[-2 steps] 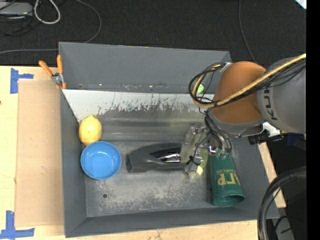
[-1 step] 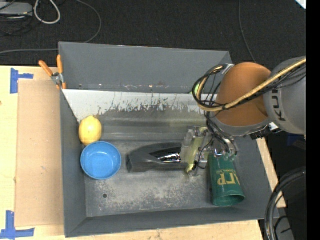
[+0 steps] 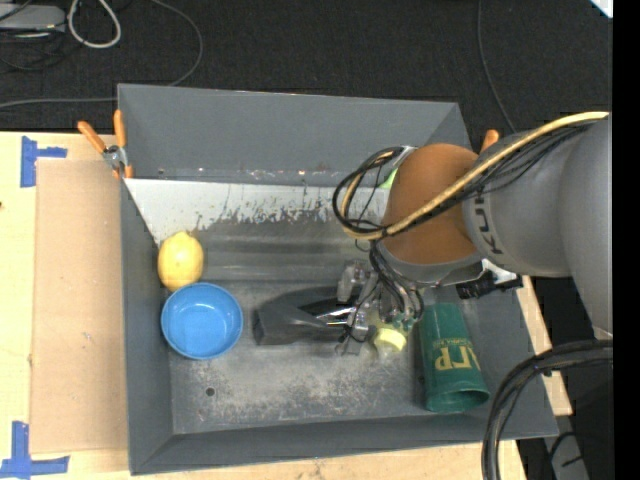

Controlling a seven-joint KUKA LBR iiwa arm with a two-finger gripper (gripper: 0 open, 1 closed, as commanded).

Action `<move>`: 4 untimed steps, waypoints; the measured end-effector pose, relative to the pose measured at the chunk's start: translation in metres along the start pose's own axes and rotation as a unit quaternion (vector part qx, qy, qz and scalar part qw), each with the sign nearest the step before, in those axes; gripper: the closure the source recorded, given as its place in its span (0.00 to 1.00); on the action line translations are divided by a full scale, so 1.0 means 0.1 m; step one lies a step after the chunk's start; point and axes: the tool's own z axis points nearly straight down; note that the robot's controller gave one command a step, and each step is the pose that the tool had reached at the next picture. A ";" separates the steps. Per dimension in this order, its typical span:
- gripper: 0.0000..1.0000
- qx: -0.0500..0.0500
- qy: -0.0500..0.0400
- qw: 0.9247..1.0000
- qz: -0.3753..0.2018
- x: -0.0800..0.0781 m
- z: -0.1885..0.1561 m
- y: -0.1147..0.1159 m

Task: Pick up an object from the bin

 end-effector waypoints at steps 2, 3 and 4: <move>0.00 0.000 -0.001 1.000 -0.009 -0.02 -0.10 -0.05; 0.00 0.001 -0.006 1.000 -0.030 -0.01 0.10 -0.05; 1.00 -0.001 -0.004 1.000 0.021 -0.06 0.16 -0.08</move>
Offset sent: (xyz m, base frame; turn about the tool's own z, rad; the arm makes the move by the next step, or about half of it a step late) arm 0.0005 -0.0062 0.0103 -0.0163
